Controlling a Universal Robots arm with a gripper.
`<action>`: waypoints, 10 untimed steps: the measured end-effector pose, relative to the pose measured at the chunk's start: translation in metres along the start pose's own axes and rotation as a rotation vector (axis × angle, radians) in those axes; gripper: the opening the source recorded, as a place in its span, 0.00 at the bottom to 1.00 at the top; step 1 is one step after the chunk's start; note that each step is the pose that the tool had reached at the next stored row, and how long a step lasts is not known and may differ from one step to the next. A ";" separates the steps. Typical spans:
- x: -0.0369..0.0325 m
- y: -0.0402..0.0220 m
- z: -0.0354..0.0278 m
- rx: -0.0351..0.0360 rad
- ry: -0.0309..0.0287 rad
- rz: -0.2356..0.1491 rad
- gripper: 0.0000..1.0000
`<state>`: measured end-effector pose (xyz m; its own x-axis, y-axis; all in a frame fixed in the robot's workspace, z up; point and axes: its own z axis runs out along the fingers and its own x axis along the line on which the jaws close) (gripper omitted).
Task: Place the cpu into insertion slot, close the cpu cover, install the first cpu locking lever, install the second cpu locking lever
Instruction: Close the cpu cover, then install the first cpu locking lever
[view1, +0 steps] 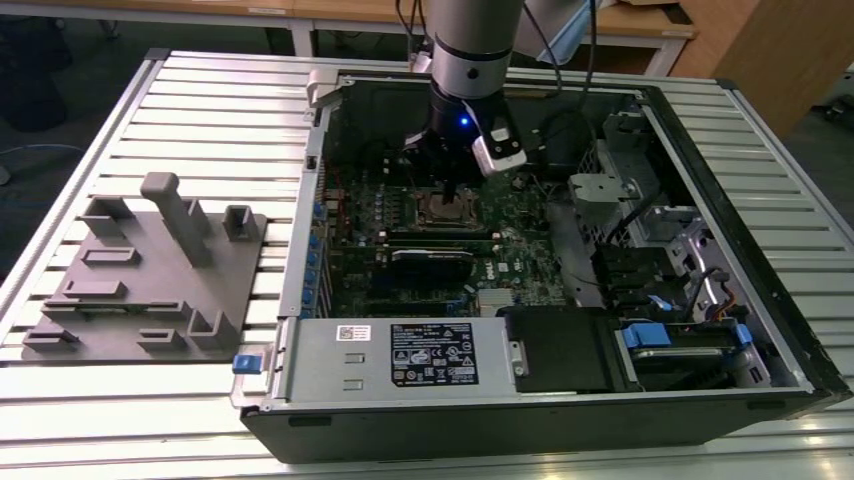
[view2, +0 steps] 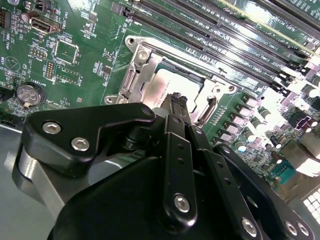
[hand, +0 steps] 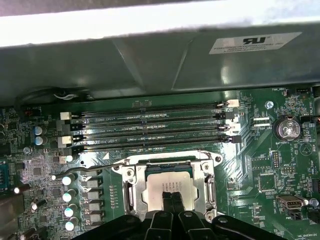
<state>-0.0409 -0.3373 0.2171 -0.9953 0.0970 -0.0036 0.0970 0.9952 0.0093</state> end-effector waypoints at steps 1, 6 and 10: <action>0.0000 0.0000 0.0000 0.0000 0.0000 0.000 0.11; 0.0012 -0.0001 0.0000 0.0000 0.0000 0.000 0.11; 0.0013 -0.0001 0.0000 0.0000 0.0000 0.000 0.11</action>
<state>-0.0422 -0.3372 0.2171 -0.9953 0.0970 -0.0036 0.0970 0.9952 0.0094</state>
